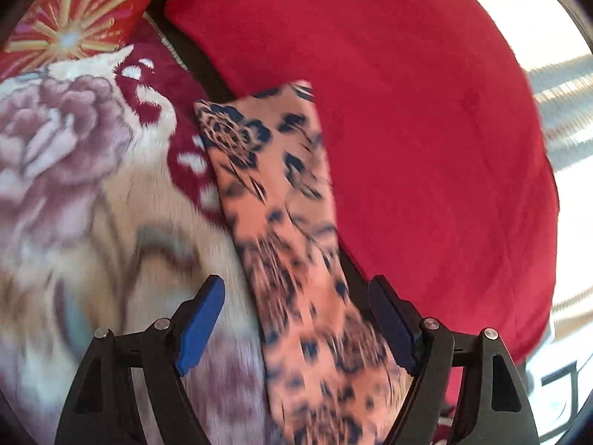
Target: Fold small clothes
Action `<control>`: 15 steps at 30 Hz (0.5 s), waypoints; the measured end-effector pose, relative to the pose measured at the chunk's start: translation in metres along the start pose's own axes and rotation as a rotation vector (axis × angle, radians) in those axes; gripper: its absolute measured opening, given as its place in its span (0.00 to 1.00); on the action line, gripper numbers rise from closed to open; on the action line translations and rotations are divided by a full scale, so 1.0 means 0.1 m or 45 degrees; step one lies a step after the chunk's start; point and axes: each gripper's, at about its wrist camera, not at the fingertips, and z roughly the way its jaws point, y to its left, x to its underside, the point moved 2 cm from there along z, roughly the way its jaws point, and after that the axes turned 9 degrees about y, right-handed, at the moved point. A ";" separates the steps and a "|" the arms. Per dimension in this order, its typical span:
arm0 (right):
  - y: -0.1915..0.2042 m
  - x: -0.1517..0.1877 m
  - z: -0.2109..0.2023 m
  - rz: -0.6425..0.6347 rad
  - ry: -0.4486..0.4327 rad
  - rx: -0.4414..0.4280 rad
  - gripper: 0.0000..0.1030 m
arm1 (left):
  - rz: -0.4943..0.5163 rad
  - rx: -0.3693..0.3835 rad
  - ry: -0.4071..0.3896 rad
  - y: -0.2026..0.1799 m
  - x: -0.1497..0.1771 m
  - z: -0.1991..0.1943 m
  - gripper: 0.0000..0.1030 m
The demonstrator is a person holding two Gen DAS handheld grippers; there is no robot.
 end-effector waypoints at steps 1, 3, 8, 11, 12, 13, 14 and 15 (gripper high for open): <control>0.00 0.00 0.00 0.003 -0.002 -0.004 0.96 | -0.006 -0.005 0.001 0.02 -0.07 0.05 0.77; 0.00 0.00 0.01 0.005 -0.006 -0.006 0.96 | 0.002 -0.023 0.003 0.02 -0.17 0.16 0.77; -0.01 0.01 0.00 0.006 -0.009 -0.004 0.97 | 0.042 -0.141 0.026 0.02 -0.32 0.37 0.31; 0.00 0.00 0.02 0.005 -0.006 0.002 0.97 | 0.067 -0.228 0.056 0.07 -0.33 0.38 0.05; 0.00 0.00 0.02 0.005 -0.005 0.003 0.97 | 0.091 -0.245 0.026 0.00 -0.30 0.30 0.05; 0.00 0.00 0.02 0.005 -0.004 0.003 0.97 | 0.135 -0.272 0.000 -0.10 -0.25 0.23 0.05; 0.00 0.00 0.02 0.004 -0.004 0.002 0.97 | 0.212 -0.299 -0.037 -0.26 -0.16 0.12 0.05; 0.00 0.00 0.02 0.005 -0.004 0.002 0.97 | 0.341 -0.314 -0.101 -0.54 -0.02 -0.08 0.05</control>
